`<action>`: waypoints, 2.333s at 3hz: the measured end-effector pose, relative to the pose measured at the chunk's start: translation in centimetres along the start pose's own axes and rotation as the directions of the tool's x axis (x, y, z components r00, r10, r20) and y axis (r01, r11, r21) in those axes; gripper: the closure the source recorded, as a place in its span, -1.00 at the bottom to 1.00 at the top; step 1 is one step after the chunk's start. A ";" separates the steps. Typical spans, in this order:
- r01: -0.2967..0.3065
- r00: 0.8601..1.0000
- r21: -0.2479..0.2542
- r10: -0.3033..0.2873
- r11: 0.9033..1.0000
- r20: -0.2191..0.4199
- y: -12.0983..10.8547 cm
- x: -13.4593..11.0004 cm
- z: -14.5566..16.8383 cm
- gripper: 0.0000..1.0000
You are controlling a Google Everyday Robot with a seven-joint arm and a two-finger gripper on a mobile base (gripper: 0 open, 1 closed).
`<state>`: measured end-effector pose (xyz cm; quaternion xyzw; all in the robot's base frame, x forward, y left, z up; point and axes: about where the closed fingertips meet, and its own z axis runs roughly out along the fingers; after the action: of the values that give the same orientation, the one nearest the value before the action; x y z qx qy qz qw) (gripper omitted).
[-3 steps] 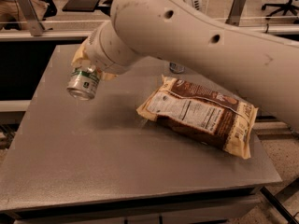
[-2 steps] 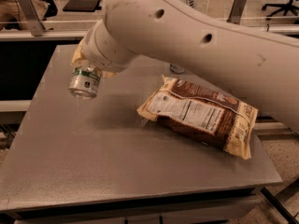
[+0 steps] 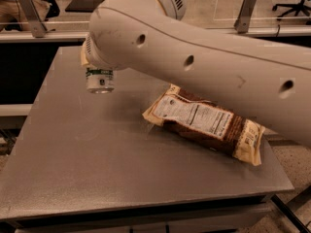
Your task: Place 7up can upright
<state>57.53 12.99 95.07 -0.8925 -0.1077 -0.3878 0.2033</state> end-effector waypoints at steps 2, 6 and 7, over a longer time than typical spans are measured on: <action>0.174 0.965 -0.011 -0.173 0.985 -0.198 -0.2 0.3 1.5 1.00; 0.263 0.897 0.085 -0.211 0.961 -0.389 -1.9 0.6 5.0 1.00; 0.252 0.892 0.084 -0.198 0.964 -0.407 -2.1 -1.6 7.1 1.00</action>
Offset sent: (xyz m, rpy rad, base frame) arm 0.0191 0.0212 -0.0081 -0.0242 -0.4655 0.1034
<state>60.32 18.02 90.08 -0.7616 -0.1934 -0.5725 0.2343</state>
